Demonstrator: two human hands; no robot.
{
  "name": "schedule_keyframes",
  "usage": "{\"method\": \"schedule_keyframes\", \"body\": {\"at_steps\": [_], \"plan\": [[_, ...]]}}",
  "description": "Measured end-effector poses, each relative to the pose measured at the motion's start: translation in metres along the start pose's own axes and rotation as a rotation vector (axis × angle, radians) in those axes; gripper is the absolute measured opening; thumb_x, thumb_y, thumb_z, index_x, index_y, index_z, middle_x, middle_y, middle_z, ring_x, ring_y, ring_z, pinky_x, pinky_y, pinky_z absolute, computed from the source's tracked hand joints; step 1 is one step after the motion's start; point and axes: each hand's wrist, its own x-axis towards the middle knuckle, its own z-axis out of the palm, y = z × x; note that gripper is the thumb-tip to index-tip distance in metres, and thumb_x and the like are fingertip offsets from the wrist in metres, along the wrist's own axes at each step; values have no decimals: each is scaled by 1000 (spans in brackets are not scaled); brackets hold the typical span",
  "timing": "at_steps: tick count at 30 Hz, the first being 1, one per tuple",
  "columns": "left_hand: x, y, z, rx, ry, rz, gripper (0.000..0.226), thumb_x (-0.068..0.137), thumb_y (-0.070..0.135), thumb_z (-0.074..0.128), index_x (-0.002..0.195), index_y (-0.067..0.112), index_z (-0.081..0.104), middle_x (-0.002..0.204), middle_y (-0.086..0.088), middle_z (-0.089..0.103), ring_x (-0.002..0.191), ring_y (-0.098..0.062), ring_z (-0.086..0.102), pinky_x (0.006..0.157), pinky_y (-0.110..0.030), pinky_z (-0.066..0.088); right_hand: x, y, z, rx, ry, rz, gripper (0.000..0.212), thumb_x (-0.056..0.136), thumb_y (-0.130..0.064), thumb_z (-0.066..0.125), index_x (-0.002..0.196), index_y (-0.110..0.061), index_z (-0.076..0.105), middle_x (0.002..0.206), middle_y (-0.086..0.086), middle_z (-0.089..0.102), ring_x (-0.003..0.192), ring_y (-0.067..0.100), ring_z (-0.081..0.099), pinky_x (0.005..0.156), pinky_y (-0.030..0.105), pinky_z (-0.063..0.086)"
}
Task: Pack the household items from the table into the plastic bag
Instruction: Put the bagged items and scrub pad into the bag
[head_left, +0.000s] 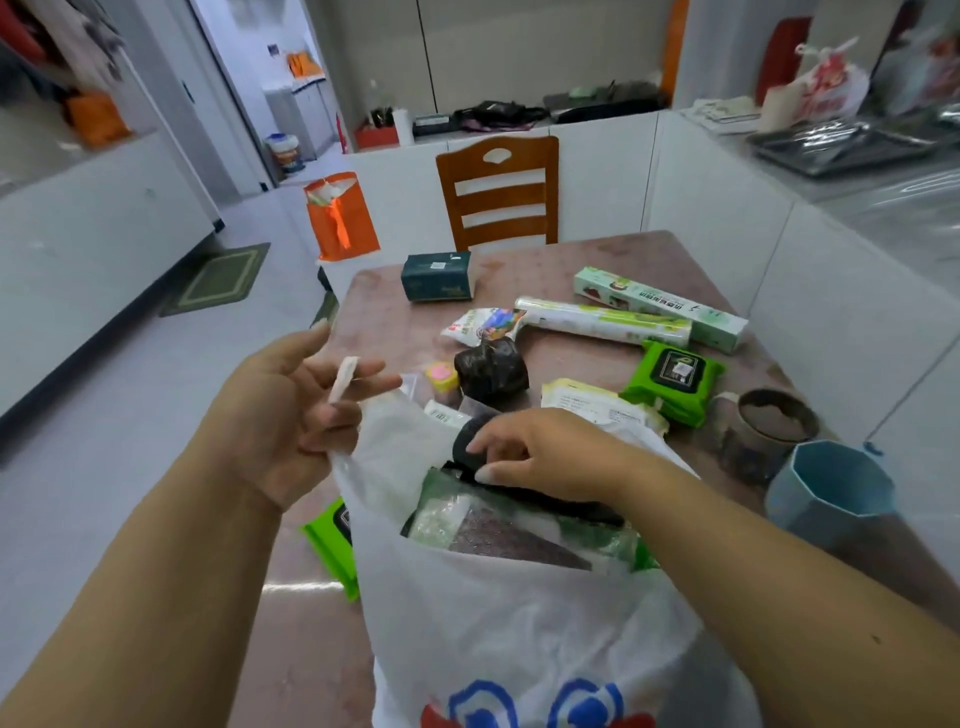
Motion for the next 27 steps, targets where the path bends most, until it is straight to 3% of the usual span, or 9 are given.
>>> {"method": "schedule_keyframes", "body": {"at_steps": [4, 6, 8, 13, 16, 18, 20, 24, 27], "plan": [[-13, -5, -6, 60, -76, -78, 43, 89, 41, 44, 94, 1, 58, 114, -28, 59, 25, -4, 31, 25, -6, 21, -17, -14, 38, -90, -269, 2, 48, 91, -59, 39, 95, -19, 67, 99, -1, 67, 90, 20, 60, 90, 40, 49], [-15, -6, -10, 70, -112, -97, 46, 80, 43, 49, 96, 1, 59, 115, -29, 61, 25, -4, 31, 25, -6, 22, -15, -15, 34, -50, -65, 1, 44, 94, -53, 37, 89, -18, 64, 96, 2, 65, 89, 22, 59, 85, 42, 49], [-15, -6, -13, 45, -133, -96, 51, 70, 44, 56, 98, 2, 59, 114, -30, 61, 25, -4, 31, 25, -6, 23, -6, -9, 18, -163, 159, -28, 43, 98, -50, 32, 114, -25, 61, 121, -3, 61, 111, 17, 54, 94, 38, 45], [-8, -9, -12, -2, -103, -50, 52, 72, 46, 56, 103, 4, 57, 120, -34, 60, 25, -3, 30, 24, -7, 23, -23, 8, 54, 93, -354, 367, 63, 88, -72, 26, 139, -39, 43, 150, -10, 40, 138, 17, 36, 116, 38, 22], [-3, -10, -14, -14, -88, -46, 45, 88, 47, 45, 105, 7, 56, 120, -33, 61, 24, -3, 30, 25, -7, 23, -17, 10, 40, -68, -173, 253, 51, 95, -58, 30, 122, -28, 61, 129, -1, 59, 114, 20, 55, 104, 39, 39], [0, -10, -13, -13, -81, -55, 45, 91, 48, 41, 106, 7, 55, 118, -32, 63, 24, -3, 30, 25, -7, 24, -2, 11, 18, -152, 140, 197, 39, 101, -39, 32, 120, -21, 62, 115, 5, 65, 104, 24, 60, 91, 41, 47], [4, -12, -12, -3, -82, -72, 47, 92, 48, 40, 105, 6, 56, 116, -30, 65, 25, -3, 31, 27, -6, 23, 2, 11, 6, -91, 231, 228, 54, 100, -49, 20, 122, -20, 61, 118, 8, 64, 107, 26, 58, 94, 40, 46], [9, -18, -7, 25, -107, -124, 50, 94, 48, 38, 97, 2, 58, 110, -29, 64, 25, -4, 31, 27, -6, 25, -2, 10, 33, -85, -257, 456, 54, 100, -51, 23, 145, -26, 36, 146, 11, 43, 129, 28, 45, 105, 38, 32], [13, -16, -4, 47, -120, -129, 49, 94, 47, 39, 100, 3, 58, 113, -29, 64, 25, -4, 31, 27, -7, 26, 1, 5, 24, 49, -277, 471, 61, 99, -56, 19, 139, -21, 47, 143, 8, 49, 125, 25, 48, 102, 34, 34]]}}
